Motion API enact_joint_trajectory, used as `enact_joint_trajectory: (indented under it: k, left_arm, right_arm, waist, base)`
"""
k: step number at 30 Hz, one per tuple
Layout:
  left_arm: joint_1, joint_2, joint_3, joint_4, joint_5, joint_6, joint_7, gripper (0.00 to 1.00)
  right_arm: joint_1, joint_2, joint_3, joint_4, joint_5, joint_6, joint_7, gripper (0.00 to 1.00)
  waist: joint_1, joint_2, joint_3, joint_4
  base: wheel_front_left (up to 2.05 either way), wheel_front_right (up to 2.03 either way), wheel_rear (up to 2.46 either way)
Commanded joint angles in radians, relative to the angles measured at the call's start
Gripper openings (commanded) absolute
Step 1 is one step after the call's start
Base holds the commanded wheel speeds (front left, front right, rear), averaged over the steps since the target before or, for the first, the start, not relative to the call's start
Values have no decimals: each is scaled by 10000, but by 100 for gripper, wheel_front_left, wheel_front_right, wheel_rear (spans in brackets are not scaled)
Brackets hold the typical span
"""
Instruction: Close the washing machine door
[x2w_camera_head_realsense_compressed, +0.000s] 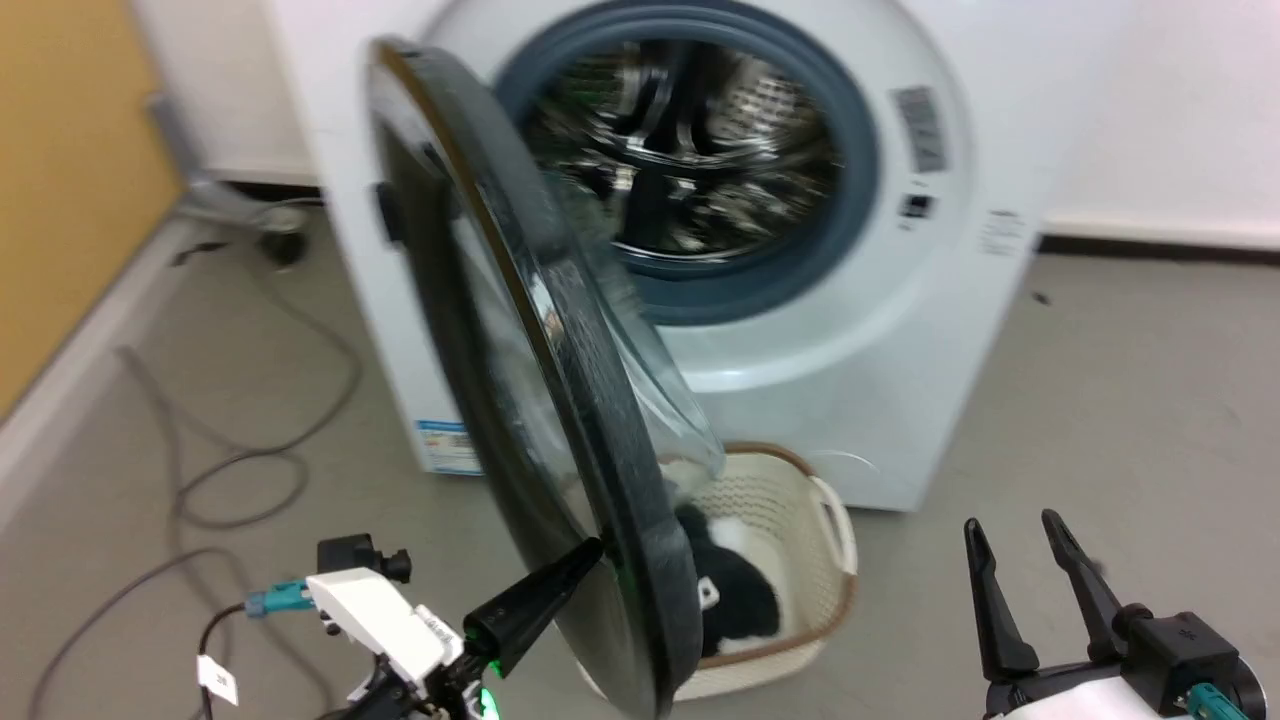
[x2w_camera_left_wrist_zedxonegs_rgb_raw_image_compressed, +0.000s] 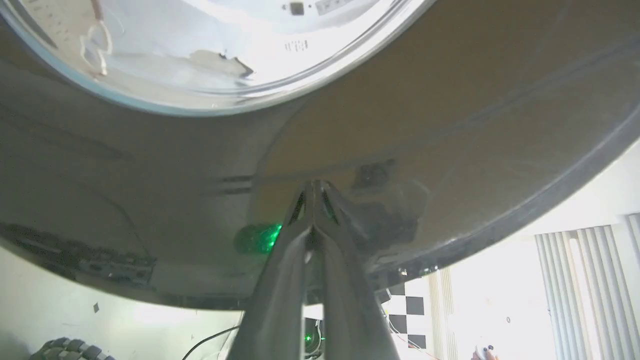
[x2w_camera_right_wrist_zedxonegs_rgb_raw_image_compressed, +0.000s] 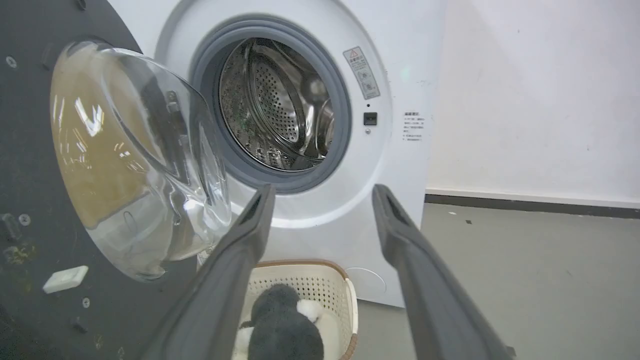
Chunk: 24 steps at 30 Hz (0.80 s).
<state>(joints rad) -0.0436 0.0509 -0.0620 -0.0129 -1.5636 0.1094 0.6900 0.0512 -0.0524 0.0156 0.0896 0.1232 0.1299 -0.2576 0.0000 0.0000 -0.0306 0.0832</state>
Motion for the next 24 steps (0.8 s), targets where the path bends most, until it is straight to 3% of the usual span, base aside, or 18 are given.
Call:
enact_joint_trajectory:
  k: [1, 13, 24]
  left_arm:
    - [-148, -5, -261, 192, -310, -152, -372, 0]
    - [-2192, -6, -1633, 1974, -1586, -1002, -3481, 0]
    - [-5012, -6, -2335, 4542, -1923, -1769, -6381, 0]
  right_arm:
    - [-24, 21, -26, -46, -84, 8, -41, 100]
    - [-404, 20, -64, -208, -41, 8, -41, 100]
    - [-626, 21, -27, -237, 200, 8, -41, 100]
  waist:
    - [0, 0, 268, -881]
    - [0, 0, 1339, -3146]
    - [0, 0, 1879, -4300]
  base:
    - [0, 0, 0]
    - [0, 0, 0]
    - [0, 0, 0]
